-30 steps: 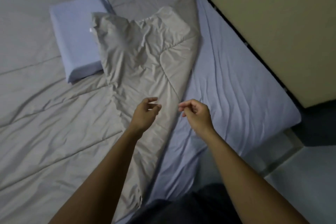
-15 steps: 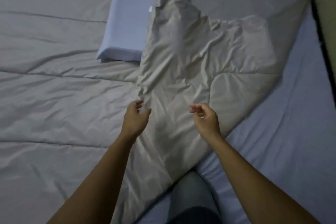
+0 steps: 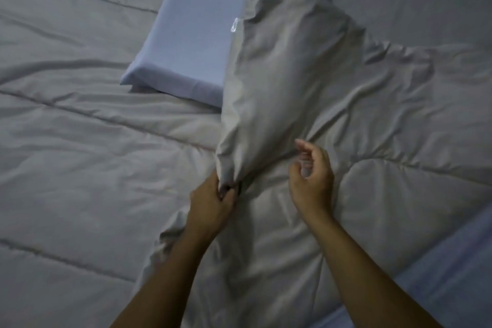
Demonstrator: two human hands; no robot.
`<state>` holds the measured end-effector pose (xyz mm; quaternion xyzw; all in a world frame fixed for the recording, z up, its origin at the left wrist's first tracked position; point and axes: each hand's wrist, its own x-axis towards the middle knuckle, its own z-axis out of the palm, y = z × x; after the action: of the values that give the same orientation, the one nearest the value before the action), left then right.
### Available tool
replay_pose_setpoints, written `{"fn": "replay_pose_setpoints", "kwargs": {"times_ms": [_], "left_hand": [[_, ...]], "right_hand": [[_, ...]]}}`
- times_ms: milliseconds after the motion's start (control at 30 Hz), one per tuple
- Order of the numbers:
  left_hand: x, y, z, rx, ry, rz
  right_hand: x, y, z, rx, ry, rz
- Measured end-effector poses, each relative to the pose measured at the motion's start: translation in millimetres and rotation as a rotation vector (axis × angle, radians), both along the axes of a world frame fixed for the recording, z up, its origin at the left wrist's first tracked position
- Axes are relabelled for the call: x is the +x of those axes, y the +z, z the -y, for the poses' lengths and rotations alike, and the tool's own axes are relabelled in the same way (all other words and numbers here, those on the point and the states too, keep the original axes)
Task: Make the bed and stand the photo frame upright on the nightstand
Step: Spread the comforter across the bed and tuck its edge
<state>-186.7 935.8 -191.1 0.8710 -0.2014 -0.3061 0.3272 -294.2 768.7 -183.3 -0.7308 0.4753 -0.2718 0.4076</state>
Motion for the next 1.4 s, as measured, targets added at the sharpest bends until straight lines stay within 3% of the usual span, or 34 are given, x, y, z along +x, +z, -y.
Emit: {"fn": "replay_pose_setpoints", "kwargs": {"times_ms": [133, 267, 433, 567, 633, 767, 1033, 1200, 1400], "left_hand": [[-45, -6, -39, 0.03, -0.198, 0.001], [-75, -12, -63, 0.028, -0.257, 0.045], [-88, -10, -72, 0.045, -0.263, 0.093], [-90, 3, -71, -0.018, -0.166, 0.042], [-92, 14, -73, -0.055, -0.073, 0.024], [-103, 51, -83, -0.057, -0.032, 0.047], [-164, 126, -117, -0.133, -0.225, 0.072], [-224, 155, -138, -0.112, -0.392, 0.079], [-318, 184, -153, -0.04, -0.651, 0.093]], "right_hand": [[16, 15, 19, -0.186, -0.105, 0.078], [70, 36, 50, -0.409, 0.123, 0.031], [157, 43, 70, -0.435, 0.613, -0.433], [155, 28, 60, -0.567, 0.667, -0.657], [133, 28, 49, -0.615, 0.625, -0.575], [61, 36, 29, -0.506, 0.549, -0.468], [-122, 81, -28, -0.387, 0.404, -0.288], [-244, 123, -70, -0.296, 0.202, -0.195], [-418, 166, -133, -0.211, 0.013, -0.299]]}}
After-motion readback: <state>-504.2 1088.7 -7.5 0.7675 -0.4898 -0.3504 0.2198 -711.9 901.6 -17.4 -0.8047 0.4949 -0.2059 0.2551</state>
